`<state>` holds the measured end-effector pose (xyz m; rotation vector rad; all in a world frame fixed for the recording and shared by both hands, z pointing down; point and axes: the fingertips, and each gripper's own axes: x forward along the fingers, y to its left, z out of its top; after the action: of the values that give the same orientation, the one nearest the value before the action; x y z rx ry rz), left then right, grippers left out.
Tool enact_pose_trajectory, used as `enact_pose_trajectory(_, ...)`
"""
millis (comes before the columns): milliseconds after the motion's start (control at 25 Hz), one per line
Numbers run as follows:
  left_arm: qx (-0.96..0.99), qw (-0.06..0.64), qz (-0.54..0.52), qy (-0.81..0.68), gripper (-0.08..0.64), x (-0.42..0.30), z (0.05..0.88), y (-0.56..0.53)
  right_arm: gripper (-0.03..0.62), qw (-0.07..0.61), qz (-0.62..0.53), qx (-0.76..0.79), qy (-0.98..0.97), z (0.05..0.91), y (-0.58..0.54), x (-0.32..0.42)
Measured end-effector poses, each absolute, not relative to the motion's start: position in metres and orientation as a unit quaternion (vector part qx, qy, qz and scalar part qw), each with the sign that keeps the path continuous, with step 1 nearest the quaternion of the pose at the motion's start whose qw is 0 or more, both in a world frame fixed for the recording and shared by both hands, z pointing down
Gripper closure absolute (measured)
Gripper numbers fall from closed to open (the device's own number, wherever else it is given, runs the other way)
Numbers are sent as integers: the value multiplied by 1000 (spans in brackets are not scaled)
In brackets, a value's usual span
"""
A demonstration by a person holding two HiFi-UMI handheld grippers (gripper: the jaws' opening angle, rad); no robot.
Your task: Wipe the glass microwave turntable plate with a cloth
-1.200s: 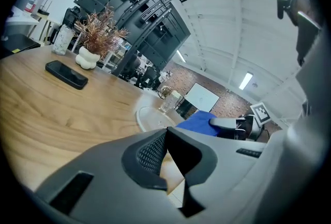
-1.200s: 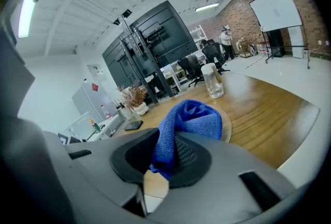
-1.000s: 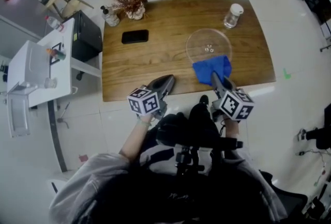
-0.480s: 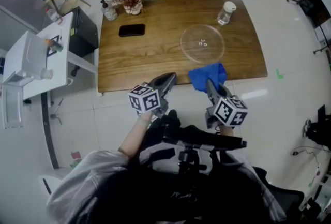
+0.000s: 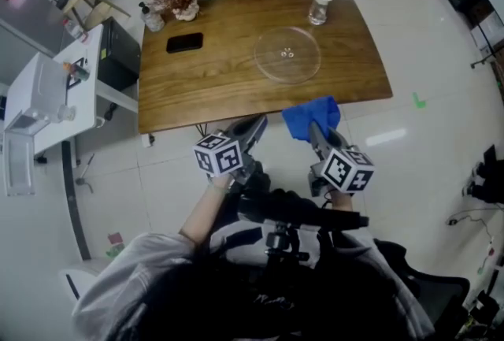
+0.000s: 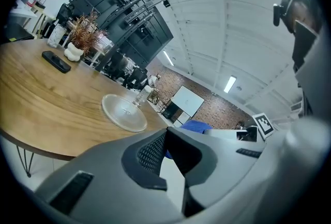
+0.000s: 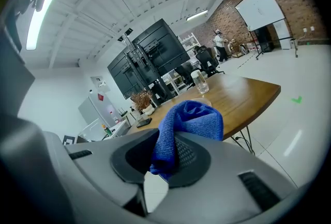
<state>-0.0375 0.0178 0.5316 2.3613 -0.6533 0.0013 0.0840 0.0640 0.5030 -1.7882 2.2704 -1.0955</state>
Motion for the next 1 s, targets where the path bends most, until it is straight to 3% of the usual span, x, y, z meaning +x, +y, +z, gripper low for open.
enact_pose_trajectory(1000,914,315,12,-256,560,-58,529,82,552,37,-322,-572,754,495,124,65)
